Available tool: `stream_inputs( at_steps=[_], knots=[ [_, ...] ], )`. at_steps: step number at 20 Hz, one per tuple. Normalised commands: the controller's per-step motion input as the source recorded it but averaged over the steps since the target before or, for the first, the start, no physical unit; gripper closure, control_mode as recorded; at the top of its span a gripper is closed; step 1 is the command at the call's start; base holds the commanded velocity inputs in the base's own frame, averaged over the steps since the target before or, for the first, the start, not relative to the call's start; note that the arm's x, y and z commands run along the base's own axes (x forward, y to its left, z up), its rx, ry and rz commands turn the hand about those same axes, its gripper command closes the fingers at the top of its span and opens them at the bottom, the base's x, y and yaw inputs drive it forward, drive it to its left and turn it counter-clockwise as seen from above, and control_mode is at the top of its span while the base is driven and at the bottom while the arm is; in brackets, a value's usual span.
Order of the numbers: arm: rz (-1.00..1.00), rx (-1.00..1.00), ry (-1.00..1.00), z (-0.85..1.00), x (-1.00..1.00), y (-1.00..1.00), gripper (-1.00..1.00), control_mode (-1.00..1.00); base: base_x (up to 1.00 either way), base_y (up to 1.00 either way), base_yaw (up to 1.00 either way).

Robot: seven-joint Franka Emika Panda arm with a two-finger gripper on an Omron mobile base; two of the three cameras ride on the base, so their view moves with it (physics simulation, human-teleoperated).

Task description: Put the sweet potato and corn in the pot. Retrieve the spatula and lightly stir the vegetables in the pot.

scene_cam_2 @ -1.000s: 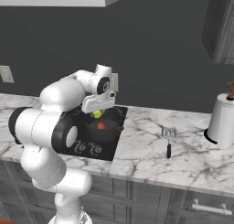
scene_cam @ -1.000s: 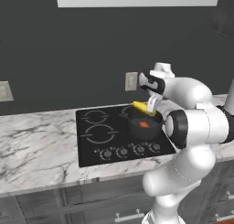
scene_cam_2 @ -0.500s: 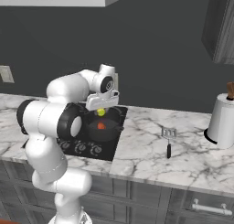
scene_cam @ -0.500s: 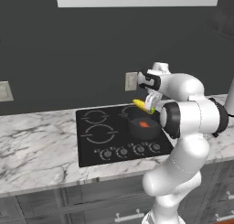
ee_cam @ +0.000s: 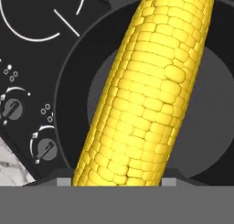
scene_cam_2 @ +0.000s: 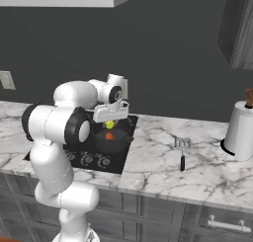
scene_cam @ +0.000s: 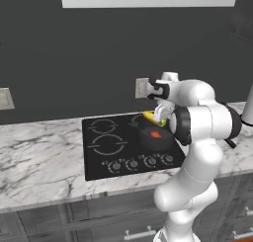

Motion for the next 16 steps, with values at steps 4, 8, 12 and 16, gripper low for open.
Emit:
stream_inputs(
  at_steps=[4,8,12,16],
  knots=[
    [-0.01,-0.05,0.00,-0.49,0.00,0.00,1.00,-1.00,0.00,0.00,0.00],
    [-0.01,-0.05,0.00,-0.48,0.00,0.00,1.00,-1.00,0.00,0.00,0.00],
    [0.00,-0.04,0.00,-0.39,0.01,0.00,1.00,-1.00,0.00,0.00,0.00],
    [0.00,-0.03,0.00,-0.30,0.02,0.00,1.00,-1.00,0.00,0.00,0.00]
  ],
)
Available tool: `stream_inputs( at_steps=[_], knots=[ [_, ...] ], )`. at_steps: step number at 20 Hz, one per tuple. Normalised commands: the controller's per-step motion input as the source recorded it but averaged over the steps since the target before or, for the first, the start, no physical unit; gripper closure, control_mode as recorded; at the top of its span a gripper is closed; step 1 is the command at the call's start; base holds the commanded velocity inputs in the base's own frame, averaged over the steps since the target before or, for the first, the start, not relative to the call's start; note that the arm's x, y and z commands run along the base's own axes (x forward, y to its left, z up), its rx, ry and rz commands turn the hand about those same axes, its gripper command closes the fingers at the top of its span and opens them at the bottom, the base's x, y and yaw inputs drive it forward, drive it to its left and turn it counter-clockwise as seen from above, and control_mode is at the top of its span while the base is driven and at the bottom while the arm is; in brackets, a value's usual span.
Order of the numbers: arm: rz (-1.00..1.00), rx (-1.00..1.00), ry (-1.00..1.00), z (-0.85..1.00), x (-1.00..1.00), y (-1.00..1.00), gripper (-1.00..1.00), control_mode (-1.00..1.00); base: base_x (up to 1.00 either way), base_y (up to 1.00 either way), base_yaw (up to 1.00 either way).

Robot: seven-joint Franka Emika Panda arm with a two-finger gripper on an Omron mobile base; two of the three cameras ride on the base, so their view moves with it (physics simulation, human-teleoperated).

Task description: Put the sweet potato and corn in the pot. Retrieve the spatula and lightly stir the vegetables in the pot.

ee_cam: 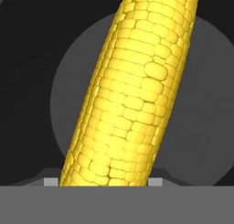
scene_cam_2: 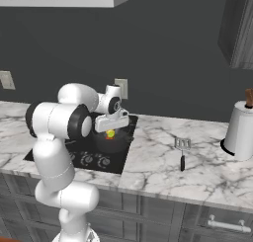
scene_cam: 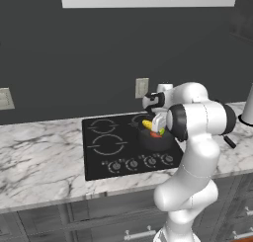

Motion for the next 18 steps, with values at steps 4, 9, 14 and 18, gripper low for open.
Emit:
stream_inputs(
  at_steps=[4,9,14,18],
  knots=[
    [0.00,-0.01,0.00,-0.03,0.02,0.00,1.00,-1.00,0.00,0.00,0.00],
    [0.00,0.00,0.00,0.00,0.23,0.00,1.00,-1.00,0.00,0.00,0.00],
    [0.00,0.00,0.00,-0.01,0.07,0.00,1.00,-1.00,0.00,0.00,0.00],
    [0.00,0.00,0.00,0.00,0.00,0.00,1.00,-1.00,0.00,0.00,0.00]
  ],
)
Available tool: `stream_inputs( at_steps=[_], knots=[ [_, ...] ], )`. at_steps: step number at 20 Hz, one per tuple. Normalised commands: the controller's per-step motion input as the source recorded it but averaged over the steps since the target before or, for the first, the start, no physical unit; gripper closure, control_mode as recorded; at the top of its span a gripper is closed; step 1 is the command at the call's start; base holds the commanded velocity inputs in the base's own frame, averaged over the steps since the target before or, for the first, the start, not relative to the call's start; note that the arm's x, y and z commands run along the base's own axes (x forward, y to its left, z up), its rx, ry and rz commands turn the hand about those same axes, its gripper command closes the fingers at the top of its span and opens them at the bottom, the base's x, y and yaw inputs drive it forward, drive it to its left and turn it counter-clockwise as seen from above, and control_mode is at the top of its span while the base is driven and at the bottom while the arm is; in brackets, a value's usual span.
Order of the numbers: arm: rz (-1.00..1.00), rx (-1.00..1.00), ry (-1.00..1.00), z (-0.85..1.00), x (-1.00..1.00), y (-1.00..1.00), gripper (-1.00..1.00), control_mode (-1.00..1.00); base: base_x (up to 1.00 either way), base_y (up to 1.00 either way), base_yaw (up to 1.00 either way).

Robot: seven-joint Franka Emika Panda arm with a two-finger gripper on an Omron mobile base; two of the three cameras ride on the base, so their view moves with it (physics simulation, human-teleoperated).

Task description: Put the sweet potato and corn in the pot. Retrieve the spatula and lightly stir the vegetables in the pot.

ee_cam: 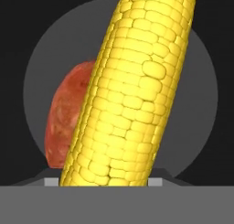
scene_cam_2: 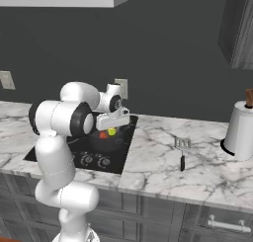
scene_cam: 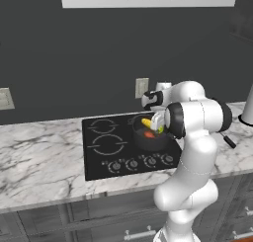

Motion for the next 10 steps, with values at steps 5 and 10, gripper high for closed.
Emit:
stream_inputs(
  at_steps=[5,10],
  knots=[
    [0.00,0.00,0.00,0.00,-0.03,0.00,-1.00,-1.00,0.00,0.00,0.00],
    [0.00,0.00,-0.02,0.06,-0.14,0.00,-1.00,-1.00,0.00,0.00,0.00]
  ],
)
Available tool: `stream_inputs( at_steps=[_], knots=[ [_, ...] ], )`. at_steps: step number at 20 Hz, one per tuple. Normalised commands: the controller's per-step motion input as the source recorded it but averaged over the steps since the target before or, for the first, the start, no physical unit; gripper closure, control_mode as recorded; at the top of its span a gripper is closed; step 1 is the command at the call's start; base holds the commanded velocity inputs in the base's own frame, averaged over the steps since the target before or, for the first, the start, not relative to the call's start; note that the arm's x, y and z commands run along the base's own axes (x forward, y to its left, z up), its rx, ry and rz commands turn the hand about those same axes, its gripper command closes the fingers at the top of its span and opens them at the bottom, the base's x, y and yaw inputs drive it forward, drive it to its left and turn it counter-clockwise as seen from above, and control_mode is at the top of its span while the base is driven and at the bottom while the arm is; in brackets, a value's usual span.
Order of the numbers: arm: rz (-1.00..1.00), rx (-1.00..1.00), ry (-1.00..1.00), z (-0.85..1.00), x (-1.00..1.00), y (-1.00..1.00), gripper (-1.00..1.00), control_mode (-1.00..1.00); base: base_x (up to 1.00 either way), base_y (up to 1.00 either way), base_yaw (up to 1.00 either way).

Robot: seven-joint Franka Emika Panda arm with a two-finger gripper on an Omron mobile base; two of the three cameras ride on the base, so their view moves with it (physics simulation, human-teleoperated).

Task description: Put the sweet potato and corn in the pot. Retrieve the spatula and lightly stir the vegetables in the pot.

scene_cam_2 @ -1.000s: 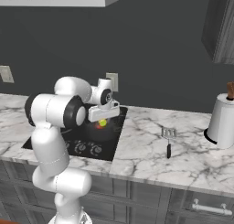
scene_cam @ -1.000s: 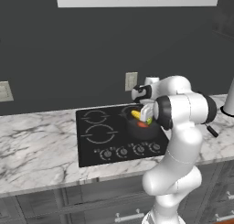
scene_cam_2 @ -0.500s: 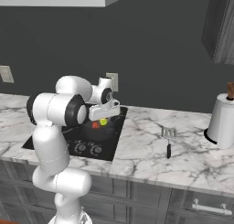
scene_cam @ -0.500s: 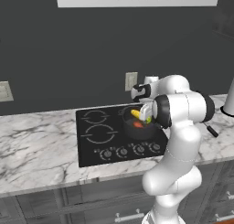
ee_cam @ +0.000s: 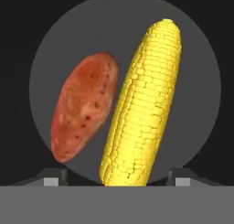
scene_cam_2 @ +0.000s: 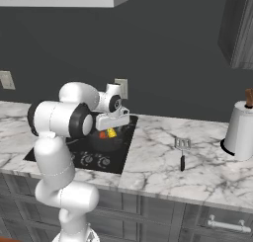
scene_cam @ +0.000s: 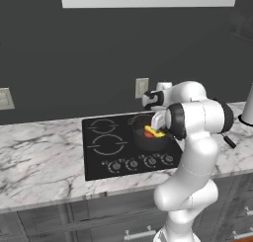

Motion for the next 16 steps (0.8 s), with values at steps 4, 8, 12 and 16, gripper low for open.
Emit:
stream_inputs(
  at_steps=[4,8,12,16],
  knots=[
    [0.00,0.00,-0.08,0.49,-0.27,-0.03,-1.00,-1.00,0.00,0.00,0.00],
    [0.00,0.03,-0.14,0.70,-0.36,-0.36,-1.00,-1.00,0.00,0.00,0.00],
    [-0.06,0.00,-0.19,0.34,-0.34,-0.87,-1.00,-1.00,0.00,0.00,0.00],
    [-0.15,0.00,-0.13,0.05,-0.25,-0.99,-1.00,-1.00,0.00,0.00,0.00]
  ],
)
